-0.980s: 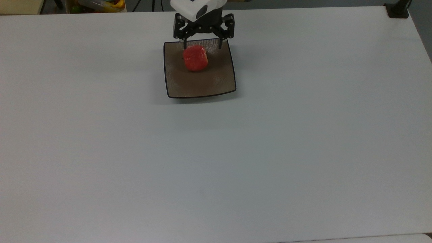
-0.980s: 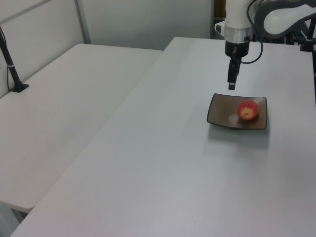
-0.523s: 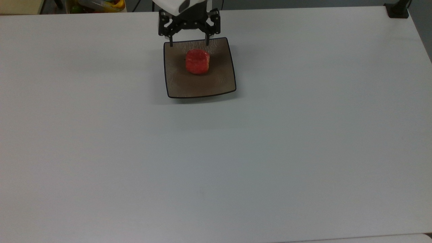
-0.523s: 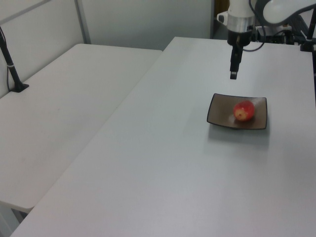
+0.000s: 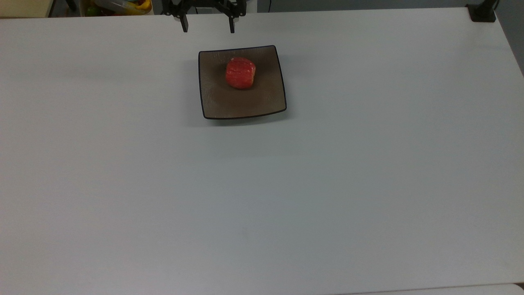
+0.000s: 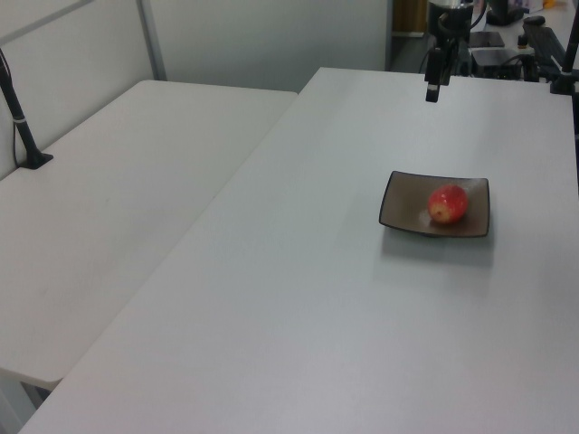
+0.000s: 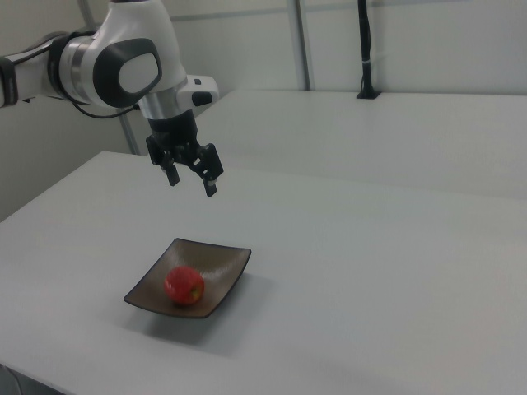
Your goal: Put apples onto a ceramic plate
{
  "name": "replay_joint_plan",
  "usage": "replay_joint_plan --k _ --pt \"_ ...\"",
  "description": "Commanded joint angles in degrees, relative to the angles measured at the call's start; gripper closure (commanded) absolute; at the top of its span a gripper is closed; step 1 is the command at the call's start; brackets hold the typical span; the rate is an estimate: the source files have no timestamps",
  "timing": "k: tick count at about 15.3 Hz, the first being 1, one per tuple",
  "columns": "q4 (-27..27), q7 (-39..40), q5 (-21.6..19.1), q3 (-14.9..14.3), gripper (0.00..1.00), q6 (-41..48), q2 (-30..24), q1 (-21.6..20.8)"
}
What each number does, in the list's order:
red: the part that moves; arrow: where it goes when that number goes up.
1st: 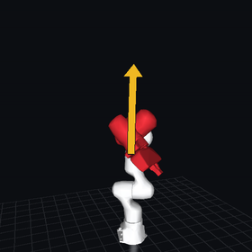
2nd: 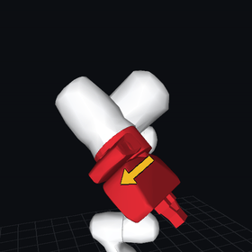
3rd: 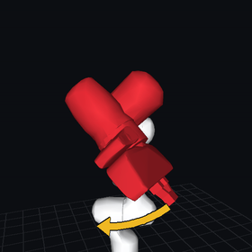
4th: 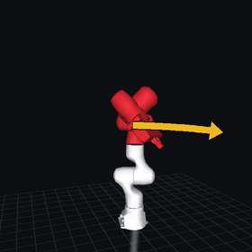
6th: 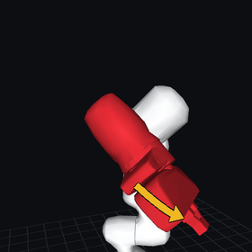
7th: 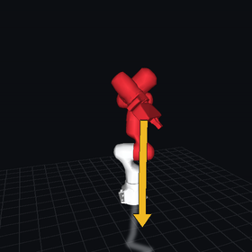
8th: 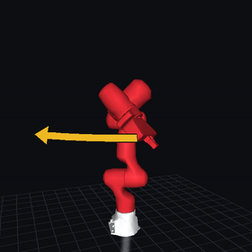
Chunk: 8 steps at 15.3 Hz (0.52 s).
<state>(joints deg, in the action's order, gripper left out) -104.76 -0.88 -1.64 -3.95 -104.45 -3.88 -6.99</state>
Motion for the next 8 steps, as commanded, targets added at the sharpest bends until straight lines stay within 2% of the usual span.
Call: replay_joint_plan --k 1,3,4,8 --pt "1.0 -2.3 -1.0 2.6 0.00 1.2 0.5 2.6" --pt "1.0 -2.5 -0.9 6.7 0.00 0.9 0.6 6.1" --pt "1.0 -2.5 -0.9 7.4 0.00 1.0 0.8 6.6" --pt "0.8 -2.5 -0.7 7.4 0.00 0.6 0.9 6.1"
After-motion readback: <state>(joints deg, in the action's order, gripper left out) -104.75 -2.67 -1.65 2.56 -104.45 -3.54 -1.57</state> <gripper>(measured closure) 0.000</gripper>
